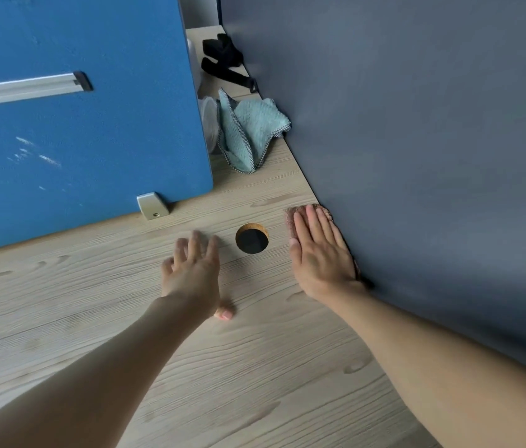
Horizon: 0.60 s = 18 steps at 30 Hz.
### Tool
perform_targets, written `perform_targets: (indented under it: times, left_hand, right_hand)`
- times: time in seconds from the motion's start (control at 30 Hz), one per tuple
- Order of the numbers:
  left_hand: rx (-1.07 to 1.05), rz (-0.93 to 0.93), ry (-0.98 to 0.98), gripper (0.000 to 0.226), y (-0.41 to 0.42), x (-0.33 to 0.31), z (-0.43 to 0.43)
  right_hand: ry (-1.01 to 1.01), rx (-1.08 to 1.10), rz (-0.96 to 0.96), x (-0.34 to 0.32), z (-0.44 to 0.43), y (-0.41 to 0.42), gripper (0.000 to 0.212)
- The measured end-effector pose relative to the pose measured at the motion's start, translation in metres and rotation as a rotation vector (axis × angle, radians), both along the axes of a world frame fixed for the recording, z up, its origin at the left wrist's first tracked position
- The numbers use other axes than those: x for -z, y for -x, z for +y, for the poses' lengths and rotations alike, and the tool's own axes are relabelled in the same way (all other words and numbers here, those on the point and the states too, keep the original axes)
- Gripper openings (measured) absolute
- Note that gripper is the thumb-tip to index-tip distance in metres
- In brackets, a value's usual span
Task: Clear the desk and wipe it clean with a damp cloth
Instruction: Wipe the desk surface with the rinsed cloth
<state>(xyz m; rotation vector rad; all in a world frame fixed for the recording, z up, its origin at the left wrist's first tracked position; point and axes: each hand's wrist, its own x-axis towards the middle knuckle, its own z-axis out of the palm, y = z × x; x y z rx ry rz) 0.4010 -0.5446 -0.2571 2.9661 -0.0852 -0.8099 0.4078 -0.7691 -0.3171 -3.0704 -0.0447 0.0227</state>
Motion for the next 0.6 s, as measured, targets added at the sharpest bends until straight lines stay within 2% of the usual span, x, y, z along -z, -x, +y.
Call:
perform_targets:
  times: [0.1, 0.2, 0.3, 0.4, 0.6]
  left_hand:
    - [-0.021, -0.005, 0.024, 0.139, 0.001, 0.001, 0.003]
    - [-0.017, 0.010, 0.024, 0.140, -0.002, 0.002, 0.002]
    - [-0.012, 0.025, -0.001, 0.140, -0.002, 0.001, 0.000]
    - [-0.013, 0.012, -0.010, 0.139, -0.003, 0.002, 0.002]
    - [-0.009, 0.014, -0.043, 0.129, -0.005, 0.004, -0.001]
  right_hand:
    - [0.034, 0.052, -0.003, 0.003, 0.018, 0.005, 0.069]
    - [0.001, -0.022, 0.001, 0.004, 0.020, 0.016, 0.063]
    - [-0.013, -0.077, -0.017, -0.002, 0.012, -0.014, 0.065]
    - [0.002, 0.006, 0.000, -0.001, 0.017, -0.045, 0.074]
    - [-0.016, -0.034, -0.008, -0.001, 0.018, -0.043, 0.073]
